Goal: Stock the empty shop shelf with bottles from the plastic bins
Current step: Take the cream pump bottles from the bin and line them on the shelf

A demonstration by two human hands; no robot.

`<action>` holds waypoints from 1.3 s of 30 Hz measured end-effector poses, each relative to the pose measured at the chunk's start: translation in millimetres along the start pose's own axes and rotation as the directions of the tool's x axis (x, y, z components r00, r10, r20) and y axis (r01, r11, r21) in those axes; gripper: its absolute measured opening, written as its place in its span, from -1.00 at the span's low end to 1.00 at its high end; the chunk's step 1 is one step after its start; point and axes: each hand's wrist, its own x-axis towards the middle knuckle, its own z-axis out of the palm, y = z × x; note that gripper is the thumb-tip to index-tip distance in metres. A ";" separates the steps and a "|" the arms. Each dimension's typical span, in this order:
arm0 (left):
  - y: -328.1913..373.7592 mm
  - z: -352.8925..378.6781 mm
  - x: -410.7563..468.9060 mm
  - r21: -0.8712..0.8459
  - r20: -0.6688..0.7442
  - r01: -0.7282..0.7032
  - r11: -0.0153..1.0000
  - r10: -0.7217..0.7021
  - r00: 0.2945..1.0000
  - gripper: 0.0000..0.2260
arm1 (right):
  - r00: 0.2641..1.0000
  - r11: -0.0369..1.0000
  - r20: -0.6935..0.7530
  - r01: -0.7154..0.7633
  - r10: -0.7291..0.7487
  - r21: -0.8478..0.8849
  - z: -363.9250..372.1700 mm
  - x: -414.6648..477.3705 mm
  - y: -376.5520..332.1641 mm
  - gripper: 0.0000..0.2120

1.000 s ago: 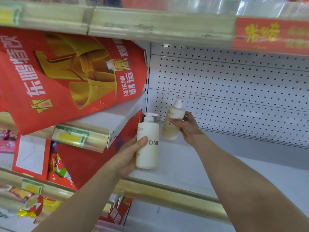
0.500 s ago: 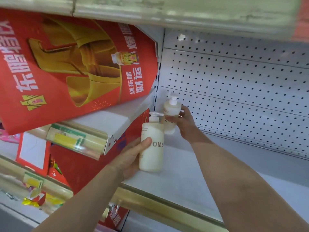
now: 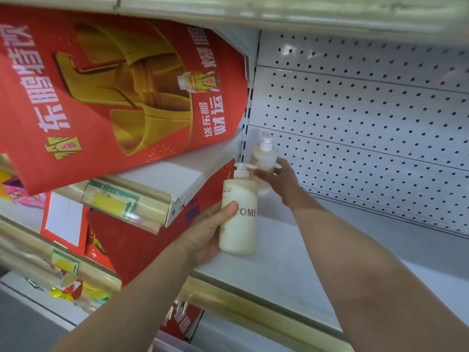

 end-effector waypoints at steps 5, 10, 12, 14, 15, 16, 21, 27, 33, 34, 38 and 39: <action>0.3 9.7 -10.6 -0.023 0.042 -0.026 0.999 0.027 0.999 -0.40 | 0.991 0.991 0.039 -0.126 0.127 -0.035 -21.5 -34.3 -14.0 -0.55; 3.3 26.8 -25.6 -0.070 0.091 -0.044 0.997 0.051 0.995 -0.44 | 0.967 0.913 0.183 -0.233 0.180 0.335 -43.9 -111.8 -36.6 -0.59; 3.0 33.2 -32.5 -0.056 0.125 -0.050 0.997 0.057 0.991 -0.58 | 0.946 0.931 0.296 -0.224 0.135 0.290 -50.9 -140.6 -44.2 -0.54; 3.6 40.6 -41.6 -0.014 0.144 -0.057 0.998 0.058 0.988 -0.71 | 0.924 0.949 0.370 -0.197 0.096 0.247 -55.3 -164.6 -48.9 -0.54; 4.1 44.3 -45.6 0.004 0.133 -0.061 0.998 0.060 0.989 -0.68 | 0.917 0.955 0.390 -0.187 0.084 0.232 -56.6 -174.7 -51.1 -0.55; 4.6 47.7 -49.5 0.016 0.112 -0.059 0.998 0.057 0.992 -0.61 | 0.913 0.959 0.400 -0.179 0.079 0.220 -57.1 -183.7 -53.4 -0.57; 7.3 62.3 -63.1 0.037 0.062 -0.057 0.998 0.054 0.997 -0.57 | 0.928 0.976 0.358 -0.162 0.099 0.148 -61.8 -207.5 -62.3 -0.50; 18.3 72.2 -53.5 0.082 0.080 -0.055 0.995 0.049 0.996 -0.63 | 0.959 0.976 0.273 -0.130 0.079 0.174 -68.8 -199.4 -66.2 -0.45; 31.1 76.8 -13.1 0.152 0.053 -0.106 0.983 0.099 0.994 -0.68 | 0.973 0.981 0.229 -0.065 0.022 0.185 -75.9 -163.3 -68.8 -0.48; 31.9 77.4 -5.4 0.149 0.037 -0.103 0.984 0.098 0.994 -0.66 | 0.975 0.981 0.220 -0.061 0.019 0.184 -76.9 -155.8 -68.5 -0.47; 29.2 79.2 20.2 0.087 -0.005 -0.107 0.990 0.108 0.994 -0.68 | 0.973 0.982 0.231 -0.049 0.006 0.183 -79.1 -127.6 -62.5 -0.54; 27.3 78.7 25.4 0.076 -0.011 -0.111 0.991 0.113 0.994 -0.69 | 0.972 0.983 0.236 -0.047 0.003 0.180 -79.7 -121.5 -60.9 -0.54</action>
